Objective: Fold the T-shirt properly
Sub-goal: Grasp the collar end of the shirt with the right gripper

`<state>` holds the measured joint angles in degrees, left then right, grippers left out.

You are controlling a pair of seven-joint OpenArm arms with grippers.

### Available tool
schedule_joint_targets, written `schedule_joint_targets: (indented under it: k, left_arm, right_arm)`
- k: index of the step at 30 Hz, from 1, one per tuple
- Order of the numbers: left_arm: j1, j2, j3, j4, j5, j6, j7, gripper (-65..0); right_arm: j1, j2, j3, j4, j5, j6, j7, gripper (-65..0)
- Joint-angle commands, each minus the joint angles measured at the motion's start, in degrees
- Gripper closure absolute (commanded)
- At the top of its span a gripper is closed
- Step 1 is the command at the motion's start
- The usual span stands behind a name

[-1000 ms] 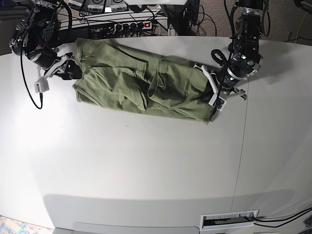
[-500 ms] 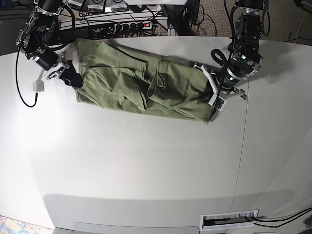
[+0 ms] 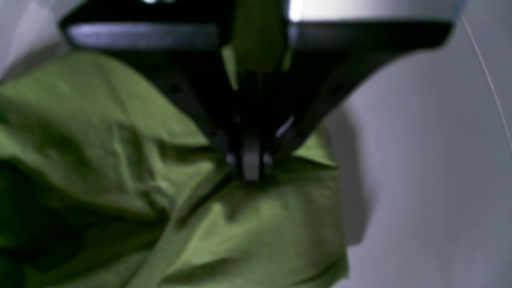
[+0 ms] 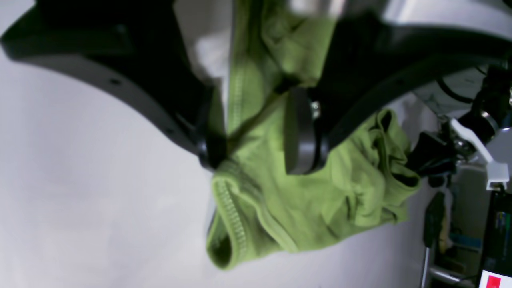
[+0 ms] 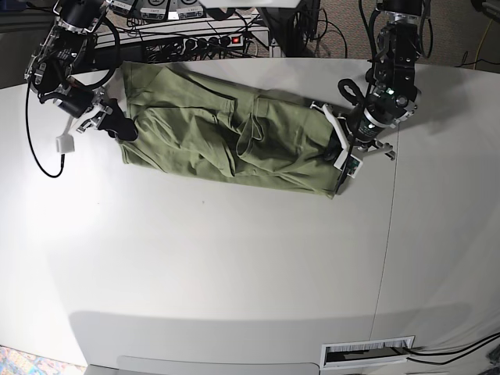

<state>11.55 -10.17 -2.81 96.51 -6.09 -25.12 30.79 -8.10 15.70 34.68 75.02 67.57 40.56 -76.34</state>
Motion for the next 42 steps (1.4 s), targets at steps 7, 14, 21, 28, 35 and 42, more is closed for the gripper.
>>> schedule_joint_targets:
  k: [7,14,21,28,35,42]
  left_arm:
    - [-0.1,-0.1,0.0,0.4,0.0,-0.5,0.9,0.0]
    - [-0.1,-0.2,0.0,0.4,-0.3,-0.5,0.7,0.0]
    - [-0.1,-0.2,0.0,0.4,-0.4,-0.5,0.8,0.0]
    - [-0.1,-0.1,0.0,0.4,-0.4,-0.5,0.7,0.0]
    - [-0.1,-0.2,0.0,0.4,-0.4,-0.5,0.7,0.0]
    - [-0.1,-0.2,0.0,0.4,-0.4,-0.5,0.1,0.0]
  right_arm:
    - [-3.9,3.6,-0.2,9.8,-5.8,-0.6,-3.7,-26.4]
    - [-6.4,3.8,-0.2,15.0,-7.6,-0.6,-3.7,-26.4]
    - [-6.3,3.8,-0.2,14.9,-7.6,-0.6,-3.7,-26.4]
    - [-6.3,1.6,-0.2,14.9,-7.7,-0.6,-3.7,-26.4]
    - [-5.5,-1.9,-0.2,14.9,-12.1,-0.6,-2.9,-26.4]
    - [-5.4,-3.4,-0.3,14.7,-12.1,-0.6,-2.5,-26.4]
